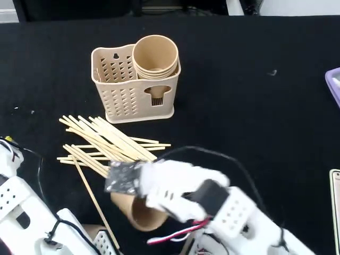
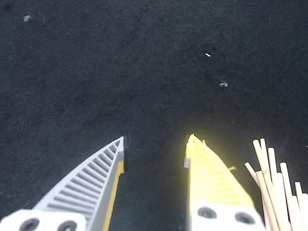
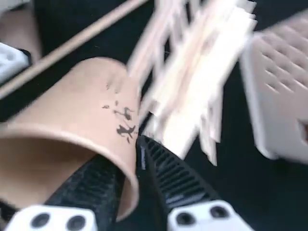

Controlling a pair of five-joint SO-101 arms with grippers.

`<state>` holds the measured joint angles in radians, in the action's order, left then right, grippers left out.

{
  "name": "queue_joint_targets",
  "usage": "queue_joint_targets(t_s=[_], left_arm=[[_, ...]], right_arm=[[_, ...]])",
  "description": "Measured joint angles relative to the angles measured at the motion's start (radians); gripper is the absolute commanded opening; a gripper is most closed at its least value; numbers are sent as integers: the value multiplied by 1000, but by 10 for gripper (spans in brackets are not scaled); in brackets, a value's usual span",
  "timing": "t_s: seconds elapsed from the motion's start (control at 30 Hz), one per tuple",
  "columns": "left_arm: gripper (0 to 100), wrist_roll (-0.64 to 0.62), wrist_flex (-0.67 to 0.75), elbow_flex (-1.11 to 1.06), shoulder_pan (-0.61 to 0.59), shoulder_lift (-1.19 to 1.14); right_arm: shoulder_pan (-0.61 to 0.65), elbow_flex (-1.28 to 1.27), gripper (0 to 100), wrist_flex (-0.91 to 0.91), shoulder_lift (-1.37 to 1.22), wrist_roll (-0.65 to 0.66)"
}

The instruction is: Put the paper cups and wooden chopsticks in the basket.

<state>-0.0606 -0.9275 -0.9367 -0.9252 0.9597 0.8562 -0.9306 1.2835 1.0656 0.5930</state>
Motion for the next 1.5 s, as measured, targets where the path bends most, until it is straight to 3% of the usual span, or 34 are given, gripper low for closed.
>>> queue_joint_targets(t_s=[0.27, 0.43, 0.73, 1.0, 1.23, 1.5], left_arm=[[208, 0, 0, 0, 0, 0], [207, 0, 0, 0, 0, 0], [207, -3, 0, -20, 6, 0], [206, -6, 0, -44, 51, 0], [206, -6, 0, -58, 58, 0], [206, -6, 0, -60, 58, 0]], right_arm=[[-362, 298, 11, 144, -11, 54], [-549, 655, 11, 181, -229, -60], [-601, 1565, 11, 396, -795, -275], [-600, 2237, 11, 419, -1293, -350], [-600, 2302, 11, 453, -1496, -354], [-594, 2101, 11, 453, -1482, -356]])
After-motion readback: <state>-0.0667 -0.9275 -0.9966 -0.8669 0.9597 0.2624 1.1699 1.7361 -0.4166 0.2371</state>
